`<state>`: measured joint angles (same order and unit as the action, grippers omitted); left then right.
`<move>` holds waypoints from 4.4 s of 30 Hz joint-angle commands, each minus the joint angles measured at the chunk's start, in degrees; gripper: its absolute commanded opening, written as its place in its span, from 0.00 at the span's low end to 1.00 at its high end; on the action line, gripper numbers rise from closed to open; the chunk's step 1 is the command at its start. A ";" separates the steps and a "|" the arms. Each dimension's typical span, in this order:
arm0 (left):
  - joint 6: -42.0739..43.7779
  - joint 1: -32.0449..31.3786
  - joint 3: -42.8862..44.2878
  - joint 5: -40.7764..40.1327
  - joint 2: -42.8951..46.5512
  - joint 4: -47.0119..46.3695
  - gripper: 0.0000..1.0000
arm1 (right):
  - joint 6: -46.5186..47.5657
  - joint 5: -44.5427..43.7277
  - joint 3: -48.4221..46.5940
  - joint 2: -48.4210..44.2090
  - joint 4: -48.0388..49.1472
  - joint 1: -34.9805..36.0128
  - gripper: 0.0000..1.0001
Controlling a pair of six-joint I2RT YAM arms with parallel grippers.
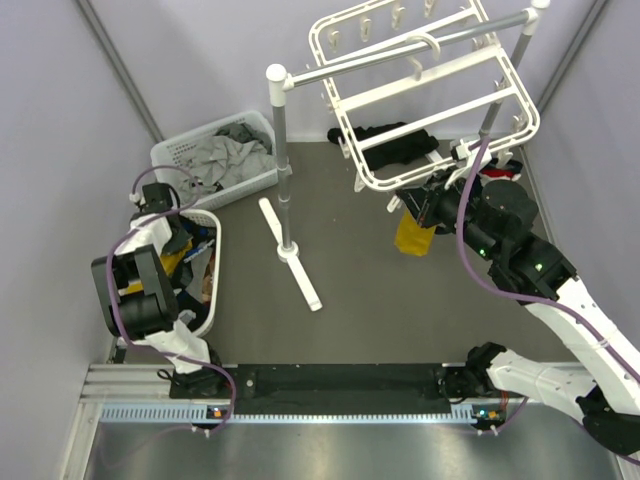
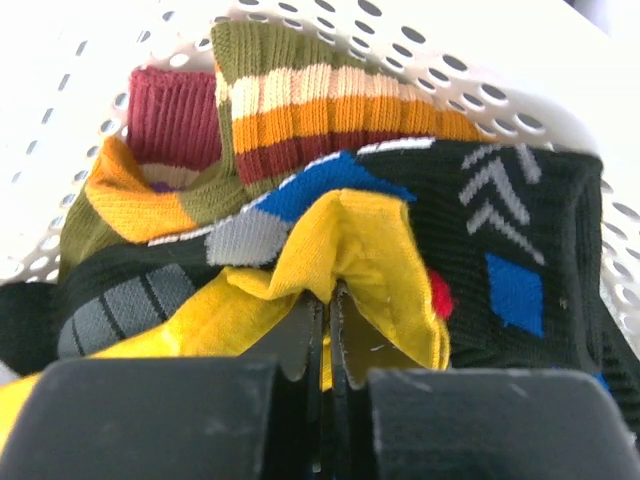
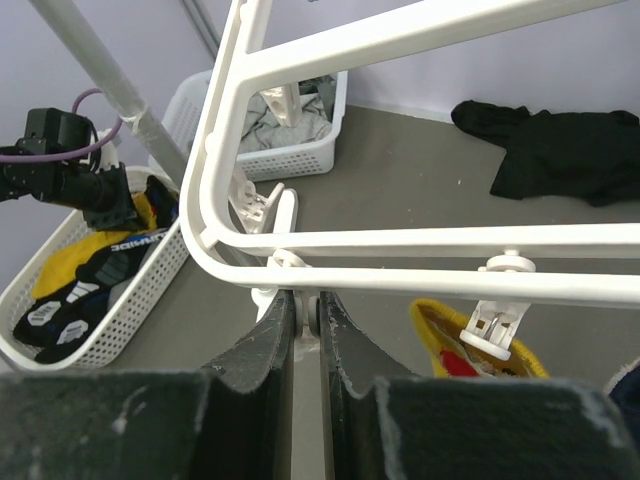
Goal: Clip the socks to the hanger
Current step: Pick up the sock from the bin, then clamp the sock onto the hanger, then open the clamp at the hanger.
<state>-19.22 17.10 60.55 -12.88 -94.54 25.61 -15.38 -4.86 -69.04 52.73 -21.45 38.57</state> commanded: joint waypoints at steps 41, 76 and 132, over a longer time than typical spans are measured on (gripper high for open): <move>-14.61 -38.96 -7.11 44.17 50.42 -14.16 0.00 | -3.61 1.44 -5.85 3.61 -3.24 -0.25 0.04; -27.71 -60.70 -8.17 37.41 15.97 -76.75 0.00 | 0.87 4.69 -9.28 2.38 -4.21 -0.25 0.04; 18.69 -62.19 -1.68 21.42 26.87 -45.73 0.80 | 6.67 -15.08 -1.80 -3.42 -3.33 -0.25 0.76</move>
<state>-6.98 -45.10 54.46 11.05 -65.91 -20.62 -10.61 -17.26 -70.81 50.92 -26.61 38.57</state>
